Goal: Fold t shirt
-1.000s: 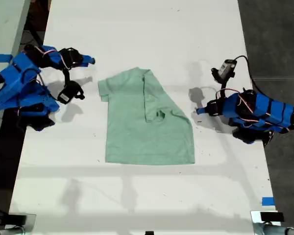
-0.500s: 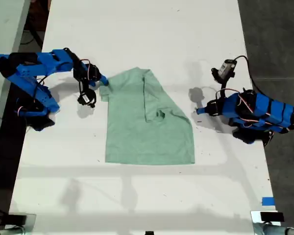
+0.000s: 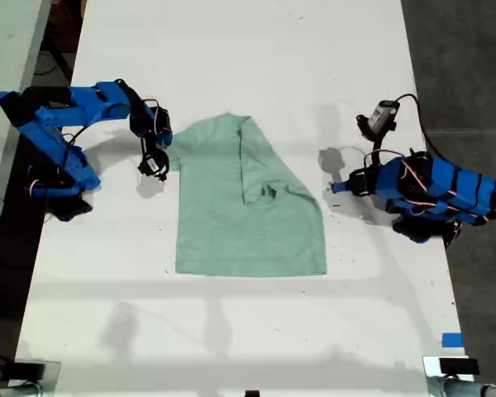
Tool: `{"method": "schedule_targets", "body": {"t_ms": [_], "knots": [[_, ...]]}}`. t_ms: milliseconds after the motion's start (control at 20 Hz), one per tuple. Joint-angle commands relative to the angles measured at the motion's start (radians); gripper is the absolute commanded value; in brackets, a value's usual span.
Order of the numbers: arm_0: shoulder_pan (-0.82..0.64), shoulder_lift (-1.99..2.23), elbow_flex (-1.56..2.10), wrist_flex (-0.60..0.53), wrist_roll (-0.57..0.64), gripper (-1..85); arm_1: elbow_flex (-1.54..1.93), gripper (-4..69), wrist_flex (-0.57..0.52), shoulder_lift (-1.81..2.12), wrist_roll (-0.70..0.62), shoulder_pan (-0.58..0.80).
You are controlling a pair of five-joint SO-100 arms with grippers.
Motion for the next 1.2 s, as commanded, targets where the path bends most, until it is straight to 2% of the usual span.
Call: {"method": "schedule_targets", "body": {"t_ms": [0, 300, 450, 700, 750, 850, 900, 1100, 1150], "knots": [[0.044, 0.035, -0.075, 0.063, -0.044, -0.3, 0.057, 0.1, -0.015, 0.011, 0.009, -0.003], [0.244, 0.114, -0.546, 0.314, -0.083, -0.3, 0.057, 0.1, -0.015, 0.011, 0.009, -0.005], [0.373, 0.052, -0.673, 0.288, -0.121, -0.3, 0.057, 0.1, -0.015, 0.011, 0.009, -0.005], [0.514, -0.321, -0.969, 0.245, -0.126, -0.1, 0.057, 0.1, -0.015, 0.011, 0.009, -0.005], [0.528, -0.402, -1.057, 0.253, -0.117, 5.9, 0.057, 0.1, -0.015, 0.011, 0.009, -0.005], [0.534, -0.499, -1.177, 0.29, -0.106, 23.1, 0.057, 0.1, -0.015, 0.011, 0.009, -0.005], [0.52, -0.495, -1.181, 0.302, -0.11, 26.1, 0.055, 0.1, -0.015, 0.011, 0.008, -0.005], [0.431, -0.275, -1.111, 0.446, -0.133, 17.3, 0.055, 0.1, -0.015, 0.011, 0.006, -0.005], [0.407, -0.169, -1.063, 0.443, -0.121, 4.6, 0.055, 0.1, -0.015, 0.011, 0.005, -0.005]]}}
